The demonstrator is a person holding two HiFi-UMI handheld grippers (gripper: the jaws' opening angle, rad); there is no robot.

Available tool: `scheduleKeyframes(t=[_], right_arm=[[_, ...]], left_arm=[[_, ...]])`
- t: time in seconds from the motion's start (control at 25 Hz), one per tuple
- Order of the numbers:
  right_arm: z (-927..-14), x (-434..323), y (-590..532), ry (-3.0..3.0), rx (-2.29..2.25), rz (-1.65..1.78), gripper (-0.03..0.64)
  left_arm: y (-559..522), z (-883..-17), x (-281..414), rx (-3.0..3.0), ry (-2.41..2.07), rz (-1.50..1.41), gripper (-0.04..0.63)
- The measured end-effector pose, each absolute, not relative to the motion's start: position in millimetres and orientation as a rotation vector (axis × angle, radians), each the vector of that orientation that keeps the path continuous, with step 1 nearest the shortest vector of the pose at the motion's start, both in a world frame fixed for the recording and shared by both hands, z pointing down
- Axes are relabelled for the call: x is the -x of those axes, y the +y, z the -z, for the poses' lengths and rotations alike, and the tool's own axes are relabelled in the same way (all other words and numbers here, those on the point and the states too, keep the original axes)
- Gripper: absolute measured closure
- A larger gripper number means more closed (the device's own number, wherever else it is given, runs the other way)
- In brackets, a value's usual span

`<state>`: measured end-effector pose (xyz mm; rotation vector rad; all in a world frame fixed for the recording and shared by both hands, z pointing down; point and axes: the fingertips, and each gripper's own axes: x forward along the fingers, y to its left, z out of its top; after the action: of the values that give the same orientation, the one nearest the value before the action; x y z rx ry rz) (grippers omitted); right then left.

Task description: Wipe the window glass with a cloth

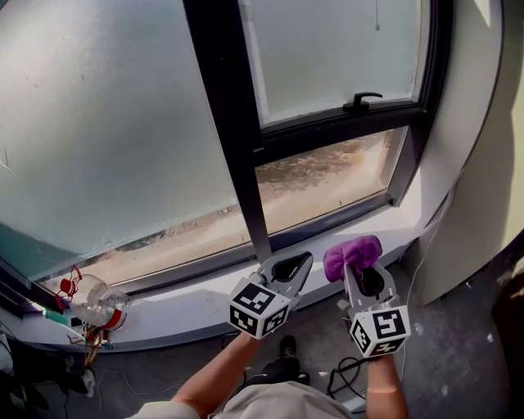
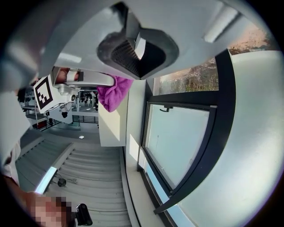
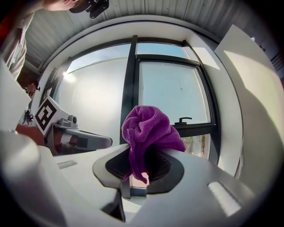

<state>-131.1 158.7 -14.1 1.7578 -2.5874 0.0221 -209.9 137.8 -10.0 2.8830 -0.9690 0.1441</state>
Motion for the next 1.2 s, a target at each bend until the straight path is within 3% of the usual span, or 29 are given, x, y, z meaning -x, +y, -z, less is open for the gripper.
scheduleKeyframes(t=[0.6,1.2], right_arm=[[10,177,-12,-2.581,-1.476,0.151,0.509],[-30,218,-123,-2.786,-0.869,0.288,0.509]], left_arm=[[-23,-3,246,-2.784,-1.135,-0.045,0.595],[-89,-37,276,-2.469,-1.659,-0.095,0.595]])
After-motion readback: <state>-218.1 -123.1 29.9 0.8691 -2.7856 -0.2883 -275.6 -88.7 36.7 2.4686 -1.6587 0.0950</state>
